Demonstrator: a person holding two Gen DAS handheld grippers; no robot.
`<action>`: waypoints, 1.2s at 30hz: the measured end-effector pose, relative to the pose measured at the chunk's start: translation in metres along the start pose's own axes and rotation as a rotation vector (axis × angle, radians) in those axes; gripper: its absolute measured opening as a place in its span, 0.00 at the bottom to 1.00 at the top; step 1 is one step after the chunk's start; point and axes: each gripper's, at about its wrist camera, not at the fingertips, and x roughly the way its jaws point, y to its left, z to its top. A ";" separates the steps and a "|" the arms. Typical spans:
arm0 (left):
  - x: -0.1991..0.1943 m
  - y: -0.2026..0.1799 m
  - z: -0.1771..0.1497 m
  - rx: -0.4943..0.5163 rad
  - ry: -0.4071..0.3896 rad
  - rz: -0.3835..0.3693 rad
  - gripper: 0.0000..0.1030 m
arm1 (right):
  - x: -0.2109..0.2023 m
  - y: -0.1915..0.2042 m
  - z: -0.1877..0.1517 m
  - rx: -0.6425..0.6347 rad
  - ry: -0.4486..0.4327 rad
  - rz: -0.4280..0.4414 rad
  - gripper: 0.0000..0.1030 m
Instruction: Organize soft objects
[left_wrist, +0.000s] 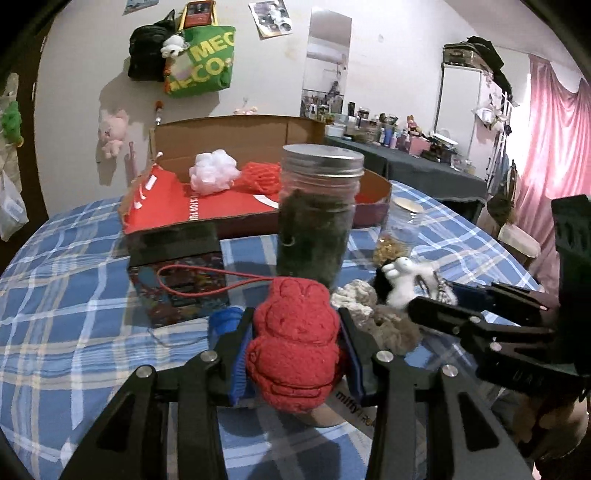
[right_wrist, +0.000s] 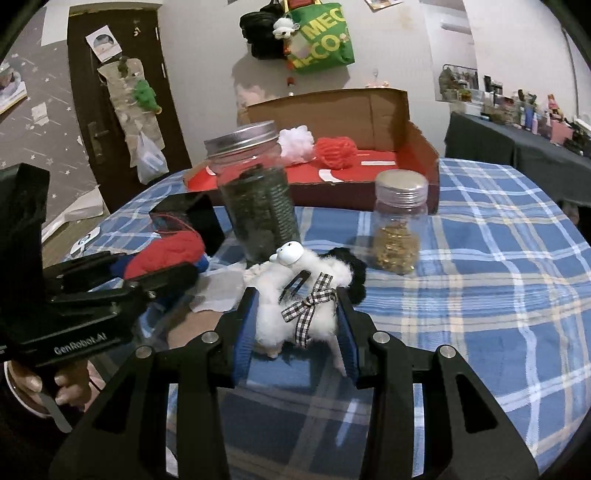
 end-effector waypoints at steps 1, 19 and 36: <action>0.000 -0.001 -0.001 0.002 0.003 0.002 0.43 | 0.000 0.000 0.000 0.001 0.000 0.002 0.37; -0.019 0.068 -0.002 -0.125 0.054 0.125 0.43 | -0.020 -0.046 0.005 0.083 0.001 -0.082 0.37; 0.004 0.146 0.022 -0.091 0.122 0.168 0.43 | -0.002 -0.115 0.037 0.088 0.082 -0.164 0.37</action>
